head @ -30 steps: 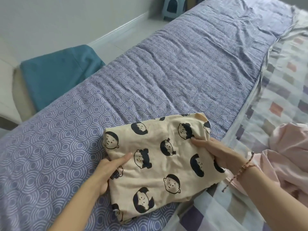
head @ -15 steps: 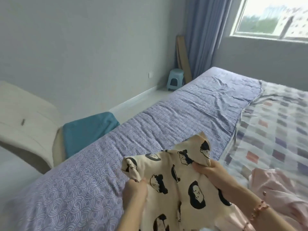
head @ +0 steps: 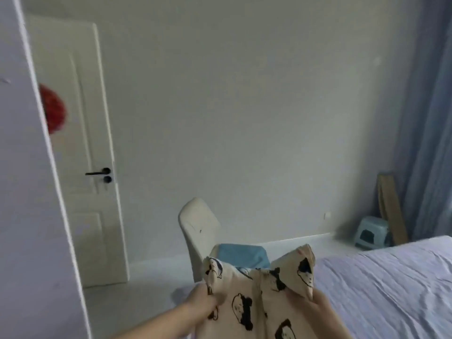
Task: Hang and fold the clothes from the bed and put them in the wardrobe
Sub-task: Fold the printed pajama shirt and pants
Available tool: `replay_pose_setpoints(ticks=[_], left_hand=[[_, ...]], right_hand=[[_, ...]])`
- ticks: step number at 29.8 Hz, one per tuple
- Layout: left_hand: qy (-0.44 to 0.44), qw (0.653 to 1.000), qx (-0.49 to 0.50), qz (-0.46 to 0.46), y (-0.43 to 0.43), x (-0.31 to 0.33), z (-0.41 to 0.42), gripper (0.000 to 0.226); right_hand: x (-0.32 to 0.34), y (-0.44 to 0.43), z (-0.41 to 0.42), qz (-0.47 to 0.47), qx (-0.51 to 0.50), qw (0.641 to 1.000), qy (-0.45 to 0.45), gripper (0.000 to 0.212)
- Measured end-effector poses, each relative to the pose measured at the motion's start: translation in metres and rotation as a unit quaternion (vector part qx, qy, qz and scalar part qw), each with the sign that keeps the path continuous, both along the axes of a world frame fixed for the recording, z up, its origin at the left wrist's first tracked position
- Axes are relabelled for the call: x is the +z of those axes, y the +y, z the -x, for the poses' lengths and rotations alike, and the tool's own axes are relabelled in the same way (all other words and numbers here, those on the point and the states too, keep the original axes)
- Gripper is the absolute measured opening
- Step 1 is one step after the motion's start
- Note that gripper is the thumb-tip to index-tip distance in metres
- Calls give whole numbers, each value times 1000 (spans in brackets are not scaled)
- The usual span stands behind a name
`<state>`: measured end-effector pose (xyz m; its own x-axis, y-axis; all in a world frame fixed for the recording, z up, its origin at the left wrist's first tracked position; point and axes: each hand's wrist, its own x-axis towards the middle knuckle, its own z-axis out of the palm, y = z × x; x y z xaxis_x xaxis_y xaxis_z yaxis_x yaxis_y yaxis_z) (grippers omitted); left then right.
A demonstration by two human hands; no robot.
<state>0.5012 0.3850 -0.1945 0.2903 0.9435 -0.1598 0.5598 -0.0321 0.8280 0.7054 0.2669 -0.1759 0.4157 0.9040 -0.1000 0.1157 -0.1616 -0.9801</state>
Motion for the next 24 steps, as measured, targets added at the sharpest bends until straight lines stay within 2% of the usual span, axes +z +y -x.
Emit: replay_pose_setpoints(ticks=[2, 4, 8, 11, 13, 15, 19, 22, 24], left_hand=[[-44, 998, 35, -3, -38, 17, 74, 16], [-88, 993, 74, -23, -76, 23, 127, 12], [-161, 964, 209, -11, -143, 23, 221, 17], [-196, 923, 330, -42, -198, 16, 274, 24], [-193, 908, 365, -67, -221, 15, 294, 25], [-191, 877, 433, -82, -263, 8, 322, 36], [-195, 848, 488, -70, -346, -23, 370, 47], [-187, 831, 521, -57, -409, -35, 386, 16], [-154, 796, 583, -49, -471, -46, 399, 22]], right_hand=[[24, 6, 35, 35, 49, 998, -18, 24], [32, 7, 67, 41, 106, 993, -16, 11], [47, 15, 163, 41, 238, 970, -9, 13], [52, 11, 237, 50, 331, 942, 1, 17], [53, 5, 264, 48, 358, 932, 8, 20], [45, -6, 308, 56, 419, 906, 2, 19], [15, -50, 382, 94, 493, 865, 20, 21], [-17, -94, 428, 126, 535, 835, 38, 18], [-35, -144, 478, 158, 604, 780, 40, 19]])
